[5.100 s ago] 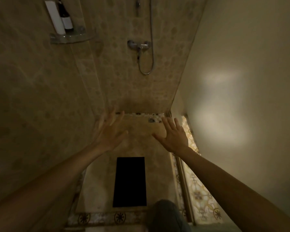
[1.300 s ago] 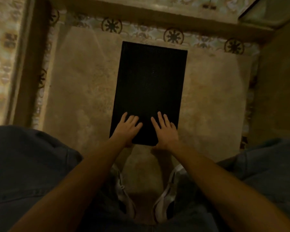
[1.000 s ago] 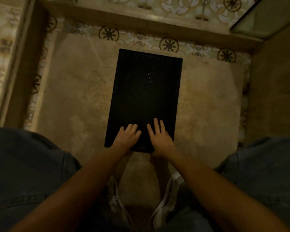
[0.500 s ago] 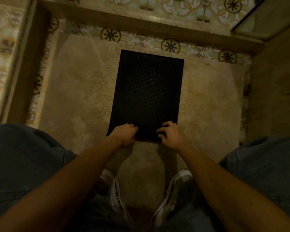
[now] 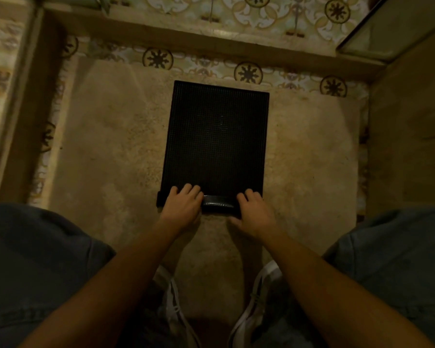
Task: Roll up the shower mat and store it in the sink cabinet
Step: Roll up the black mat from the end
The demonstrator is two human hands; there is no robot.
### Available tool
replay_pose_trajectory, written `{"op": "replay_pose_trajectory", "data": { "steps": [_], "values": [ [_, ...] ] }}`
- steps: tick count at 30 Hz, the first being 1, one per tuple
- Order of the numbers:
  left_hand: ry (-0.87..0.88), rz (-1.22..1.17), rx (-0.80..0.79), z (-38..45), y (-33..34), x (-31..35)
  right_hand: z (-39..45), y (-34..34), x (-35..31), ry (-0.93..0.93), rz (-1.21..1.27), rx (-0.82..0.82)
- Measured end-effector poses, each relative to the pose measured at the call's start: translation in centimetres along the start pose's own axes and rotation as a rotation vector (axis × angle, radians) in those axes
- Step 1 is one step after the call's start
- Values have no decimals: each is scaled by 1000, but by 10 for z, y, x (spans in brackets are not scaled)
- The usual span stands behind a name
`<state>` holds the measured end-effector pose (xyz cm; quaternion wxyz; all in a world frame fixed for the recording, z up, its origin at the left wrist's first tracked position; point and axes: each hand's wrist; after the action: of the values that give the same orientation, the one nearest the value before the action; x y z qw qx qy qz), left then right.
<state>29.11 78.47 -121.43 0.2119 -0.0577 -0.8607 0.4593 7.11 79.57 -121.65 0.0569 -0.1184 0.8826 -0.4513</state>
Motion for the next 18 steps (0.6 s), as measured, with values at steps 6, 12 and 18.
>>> {"op": "replay_pose_trajectory", "data": {
  "steps": [6, 12, 18],
  "values": [
    [-50, -38, -42, 1, -1, -6, 2, 2, 1, 19, -96, -40],
    [-48, -131, -116, 12, -16, -19, 21, -6, 20, -80, -11, -109],
    [-18, -191, -114, 24, -23, -22, 31, 1, 37, -57, 208, -66]
  ]
}}
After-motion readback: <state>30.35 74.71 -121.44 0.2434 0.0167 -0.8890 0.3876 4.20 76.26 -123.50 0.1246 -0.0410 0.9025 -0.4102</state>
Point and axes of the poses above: each hand's wrist, its own z-axis towards the middle knuckle, its own y-axis out of the palm, x = y × z, and after that the axes turned 15 degrees about -z, right-handed
